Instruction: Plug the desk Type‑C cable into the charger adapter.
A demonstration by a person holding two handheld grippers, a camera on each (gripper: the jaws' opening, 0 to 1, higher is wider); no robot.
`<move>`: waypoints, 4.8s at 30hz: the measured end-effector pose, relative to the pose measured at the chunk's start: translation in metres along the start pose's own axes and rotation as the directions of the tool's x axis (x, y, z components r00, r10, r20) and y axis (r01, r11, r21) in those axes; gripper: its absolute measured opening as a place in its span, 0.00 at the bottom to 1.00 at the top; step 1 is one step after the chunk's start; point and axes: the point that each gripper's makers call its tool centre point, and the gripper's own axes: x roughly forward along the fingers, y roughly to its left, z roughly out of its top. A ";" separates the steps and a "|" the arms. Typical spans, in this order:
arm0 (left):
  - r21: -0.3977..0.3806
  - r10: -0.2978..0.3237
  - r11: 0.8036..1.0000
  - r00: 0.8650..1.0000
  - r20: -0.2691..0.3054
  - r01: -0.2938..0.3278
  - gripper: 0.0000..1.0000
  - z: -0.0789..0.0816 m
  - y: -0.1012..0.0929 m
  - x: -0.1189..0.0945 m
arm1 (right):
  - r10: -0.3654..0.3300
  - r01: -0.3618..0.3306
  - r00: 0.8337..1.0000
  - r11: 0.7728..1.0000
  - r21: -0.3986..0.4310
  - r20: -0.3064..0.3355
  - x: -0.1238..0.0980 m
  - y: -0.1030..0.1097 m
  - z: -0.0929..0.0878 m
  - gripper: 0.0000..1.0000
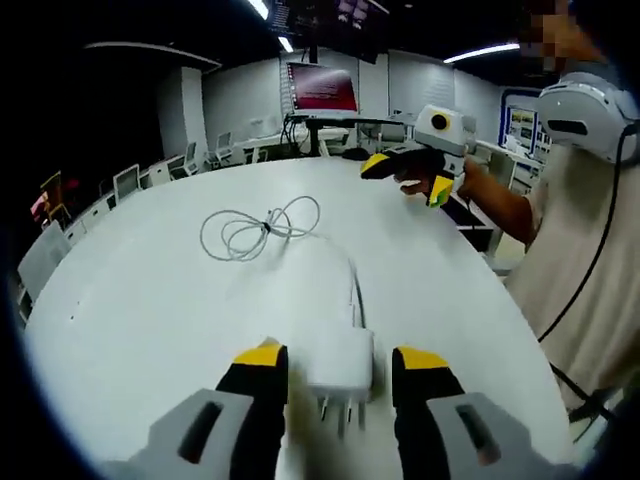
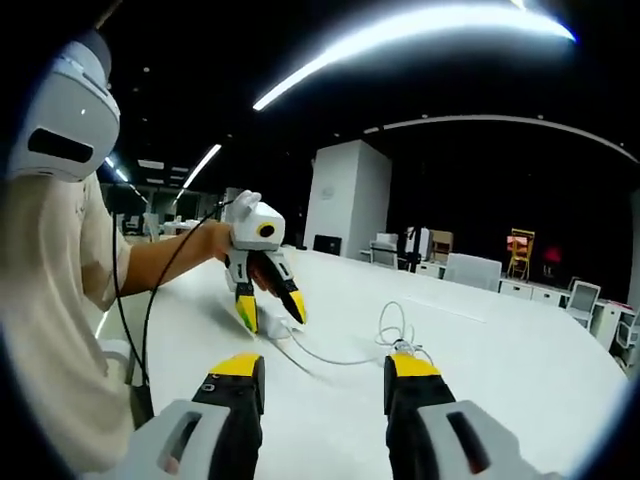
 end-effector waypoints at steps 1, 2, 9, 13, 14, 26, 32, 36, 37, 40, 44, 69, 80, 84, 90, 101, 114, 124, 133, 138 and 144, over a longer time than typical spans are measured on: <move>-0.010 -0.007 1.000 1.000 0.001 0.007 0.38 -0.001 0.000 0.001 | 0.001 -0.001 1.000 1.000 0.000 0.002 0.000 0.000 0.001 0.49; -0.013 -0.013 1.000 1.000 0.004 0.013 0.37 -0.002 -0.001 0.001 | 0.002 -0.002 1.000 1.000 0.000 0.003 0.000 0.000 0.001 0.49; -0.034 -0.026 0.999 0.999 0.028 0.027 0.27 -0.001 -0.005 0.002 | -0.004 0.004 1.000 1.000 -0.001 0.011 -0.003 -0.002 0.003 0.48; -0.045 -0.018 0.999 0.999 0.039 0.020 0.27 0.001 -0.006 0.002 | -0.005 0.005 1.000 1.000 0.001 0.008 -0.004 -0.002 0.002 0.48; -0.050 -0.017 0.999 0.999 0.039 0.019 0.27 0.001 -0.005 0.002 | -0.006 0.006 1.000 1.000 0.000 0.006 -0.004 -0.002 0.002 0.48; -0.011 0.011 1.000 0.999 0.048 -0.011 0.26 0.009 0.002 0.001 | 0.004 -0.004 1.000 1.000 0.004 -0.002 -0.002 -0.001 -0.001 0.48; 0.008 0.025 1.000 0.997 0.077 -0.026 0.27 0.020 0.016 -0.002 | 0.000 0.000 1.000 1.000 -0.001 -0.013 -0.003 -0.002 -0.003 0.47; 0.005 0.060 0.998 0.993 0.099 -0.061 0.27 0.028 0.033 -0.004 | -0.002 0.001 1.000 1.000 -0.002 -0.011 -0.004 -0.003 -0.002 0.47; 0.000 0.065 0.998 0.992 0.106 -0.066 0.27 0.029 0.037 -0.004 | -0.002 0.002 1.000 1.000 -0.001 -0.011 -0.004 -0.003 -0.002 0.47; -0.025 0.076 0.997 0.990 0.122 -0.073 0.27 0.030 0.050 -0.003 | -0.004 0.004 1.000 1.000 0.002 -0.017 -0.004 -0.004 -0.003 0.48; -0.040 0.103 0.994 0.985 0.135 -0.099 0.27 0.031 0.068 -0.007 | -0.018 0.019 1.000 1.000 0.009 -0.021 -0.006 -0.006 -0.004 0.48; -0.126 0.218 0.972 0.964 0.151 -0.200 0.27 0.022 0.146 -0.011 | -0.121 0.123 0.991 0.991 0.050 -0.055 -0.024 -0.029 -0.018 0.48; -0.137 0.236 0.965 0.968 0.089 -0.223 0.27 0.000 0.156 -0.001 | -0.120 0.122 0.991 0.992 0.045 -0.052 -0.024 -0.030 -0.016 0.48; -0.173 0.244 0.959 0.966 0.090 -0.226 0.27 -0.005 0.158 -0.001 | -0.116 0.119 0.992 0.992 0.044 -0.052 -0.023 -0.029 -0.016 0.48; -0.153 0.249 0.960 0.964 0.092 -0.234 0.29 -0.004 0.157 -0.003 | -0.114 0.116 0.992 0.992 0.044 -0.052 -0.021 -0.028 -0.016 0.48; -0.133 0.291 0.952 0.950 0.115 -0.276 0.42 0.009 0.152 -0.021 | -0.105 0.107 0.994 0.993 0.045 -0.044 -0.015 -0.027 -0.015 0.48; -0.116 0.348 0.937 0.917 0.194 -0.331 0.42 0.039 0.116 -0.058 | -0.081 0.082 0.996 0.996 0.035 -0.027 -0.002 -0.026 -0.007 0.48; -0.087 0.389 0.921 0.894 0.223 -0.380 0.42 0.059 0.084 -0.089 | -0.158 0.156 0.987 0.986 0.056 0.033 0.002 -0.042 0.008 0.48; -0.049 0.466 0.883 0.860 0.209 -0.466 0.43 0.055 0.074 -0.112 | -0.217 0.214 0.975 0.974 0.073 0.035 0.000 -0.057 0.012 0.48; -0.054 0.502 0.863 0.838 0.213 -0.503 0.43 0.051 0.067 -0.124 | -0.248 0.243 0.968 0.966 0.085 0.049 -0.005 -0.064 0.015 0.49; -0.071 0.560 0.827 0.804 0.201 -0.558 0.44 0.035 0.059 -0.136 | -0.271 0.264 0.960 0.959 0.103 0.065 -0.007 -0.068 0.016 0.49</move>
